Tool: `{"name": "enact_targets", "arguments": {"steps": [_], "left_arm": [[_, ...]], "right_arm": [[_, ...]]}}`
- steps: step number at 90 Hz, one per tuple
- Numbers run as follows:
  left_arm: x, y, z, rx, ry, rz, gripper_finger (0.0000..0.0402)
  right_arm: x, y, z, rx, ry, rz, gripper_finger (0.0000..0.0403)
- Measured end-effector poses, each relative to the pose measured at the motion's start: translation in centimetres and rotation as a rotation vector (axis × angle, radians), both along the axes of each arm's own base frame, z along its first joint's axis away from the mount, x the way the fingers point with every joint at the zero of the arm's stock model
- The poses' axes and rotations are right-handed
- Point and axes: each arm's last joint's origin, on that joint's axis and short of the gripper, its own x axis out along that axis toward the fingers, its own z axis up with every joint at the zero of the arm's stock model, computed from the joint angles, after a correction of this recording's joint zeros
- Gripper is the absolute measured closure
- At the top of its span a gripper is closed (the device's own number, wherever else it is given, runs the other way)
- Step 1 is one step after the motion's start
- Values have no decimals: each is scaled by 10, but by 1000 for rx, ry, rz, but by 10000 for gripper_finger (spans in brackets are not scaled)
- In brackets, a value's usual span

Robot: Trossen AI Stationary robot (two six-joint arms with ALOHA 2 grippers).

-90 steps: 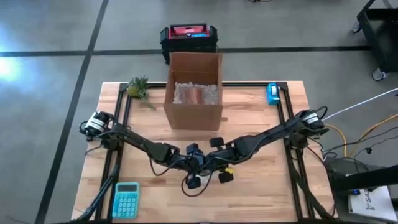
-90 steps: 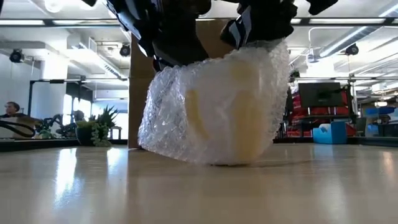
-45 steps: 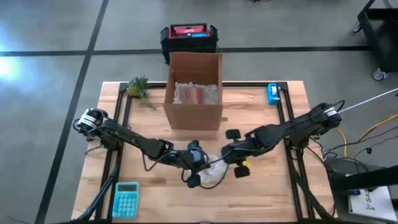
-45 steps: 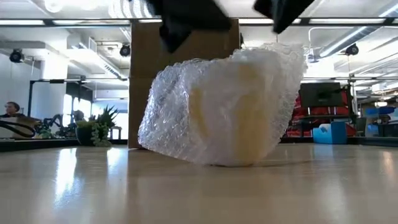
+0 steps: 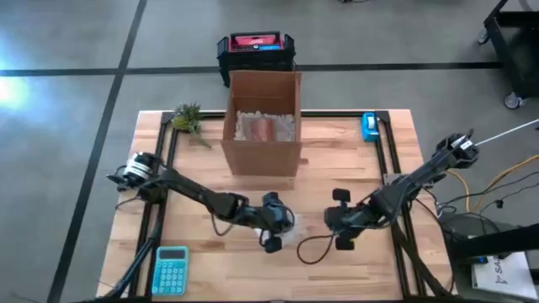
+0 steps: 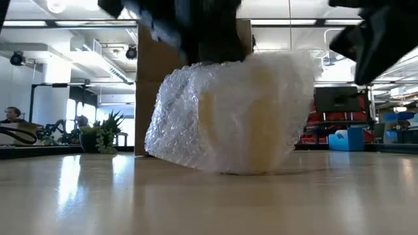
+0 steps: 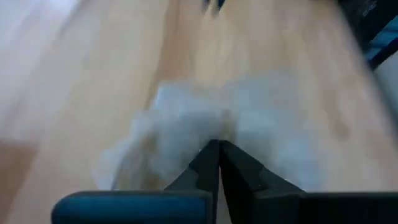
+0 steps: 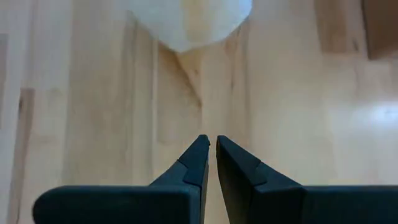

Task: Wrap mug
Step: Wrap the yellow mug with bubble wrap, then put the wrapped yellow mug into the cardboard box

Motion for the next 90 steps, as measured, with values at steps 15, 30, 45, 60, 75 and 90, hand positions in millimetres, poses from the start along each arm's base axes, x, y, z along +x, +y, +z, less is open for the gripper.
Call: {"name": "enact_targets", "arguments": {"steps": [15, 30, 45, 60, 75, 90], "left_arm": [[1, 0, -21, 12, 91, 14, 402], [2, 0, -22, 9, 85, 13, 402], [-1, 1, -5, -12, 40, 2, 390], [-10, 3, 16, 25, 10, -54, 332], [-24, 5, 61, -26, -100, -111, 255], [-35, -6, 79, -119, -134, -177, 207]], "right_arm": [[0, 6, -9, -11, -68, -26, 384], [3, 7, -9, -51, -126, -45, 384], [4, 7, -9, -53, -132, -46, 384], [4, 8, -9, -50, -138, -49, 384], [4, 7, -9, -48, -139, -56, 384], [3, 6, -12, -60, -143, -71, 384]]}}
